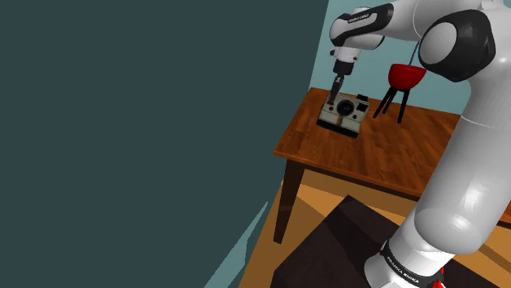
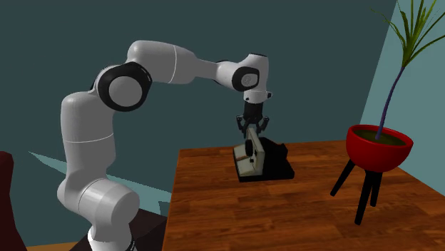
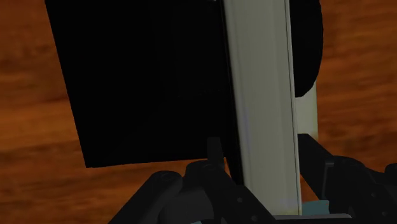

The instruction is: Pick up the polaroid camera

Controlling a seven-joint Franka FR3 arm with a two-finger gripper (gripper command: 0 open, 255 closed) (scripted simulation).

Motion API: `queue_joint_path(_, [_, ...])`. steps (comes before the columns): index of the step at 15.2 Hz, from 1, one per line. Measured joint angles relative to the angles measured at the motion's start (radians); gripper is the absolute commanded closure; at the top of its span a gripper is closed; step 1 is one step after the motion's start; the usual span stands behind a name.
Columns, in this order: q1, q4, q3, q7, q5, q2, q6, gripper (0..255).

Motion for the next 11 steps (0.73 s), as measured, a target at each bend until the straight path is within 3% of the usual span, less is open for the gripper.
queue_joint_path(11, [-0.008,0.151,-0.004,0.004,0.002,0.007,-0.146,255])
